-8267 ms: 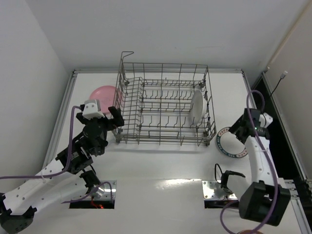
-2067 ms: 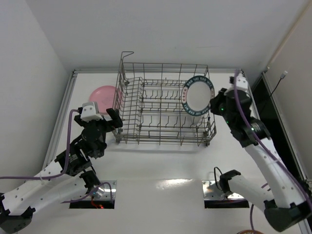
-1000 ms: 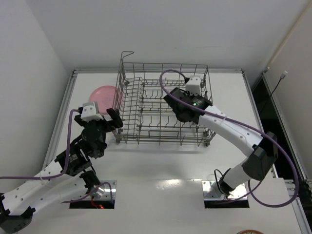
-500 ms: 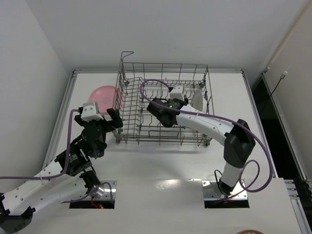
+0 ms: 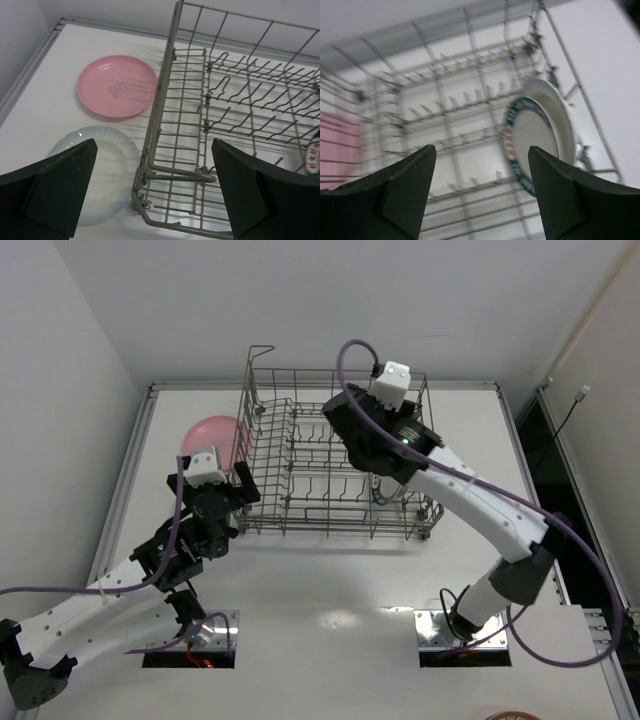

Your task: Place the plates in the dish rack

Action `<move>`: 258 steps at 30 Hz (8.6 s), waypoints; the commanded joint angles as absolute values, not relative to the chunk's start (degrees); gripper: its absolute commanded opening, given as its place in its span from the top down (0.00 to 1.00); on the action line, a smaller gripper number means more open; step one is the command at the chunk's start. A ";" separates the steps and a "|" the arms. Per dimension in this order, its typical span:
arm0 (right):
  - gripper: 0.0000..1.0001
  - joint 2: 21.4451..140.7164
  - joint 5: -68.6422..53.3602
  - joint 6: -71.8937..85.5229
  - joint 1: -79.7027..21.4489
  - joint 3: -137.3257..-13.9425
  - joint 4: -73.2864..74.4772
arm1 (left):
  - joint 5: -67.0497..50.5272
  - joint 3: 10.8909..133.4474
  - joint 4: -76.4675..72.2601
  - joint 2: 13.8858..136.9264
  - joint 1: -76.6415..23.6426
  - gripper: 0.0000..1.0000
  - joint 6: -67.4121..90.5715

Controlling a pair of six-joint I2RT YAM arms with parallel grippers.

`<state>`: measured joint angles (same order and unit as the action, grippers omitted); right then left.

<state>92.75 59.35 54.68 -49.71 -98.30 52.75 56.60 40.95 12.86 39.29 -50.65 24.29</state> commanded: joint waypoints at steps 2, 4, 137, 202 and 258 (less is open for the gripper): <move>0.27 82.46 48.29 39.95 -51.50 -92.41 27.11 | 63.36 42.27 16.33 42.35 -51.50 0.00 29.59; 0.25 79.64 40.80 39.11 -51.50 -83.64 22.69 | 63.98 46.39 24.29 43.76 -49.41 0.00 33.99; 0.08 60.73 3.17 27.69 -20.04 -59.15 18.46 | 6.50 61.06 34.98 73.56 15.64 1.00 66.53; 0.09 66.53 -43.95 66.97 -8.17 -37.97 -36.03 | -26.54 63.28 -15.73 71.46 -22.67 1.00 67.68; 1.00 56.59 15.10 37.97 -16.51 -65.90 33.30 | 27.47 84.56 28.55 69.18 -26.54 0.44 37.43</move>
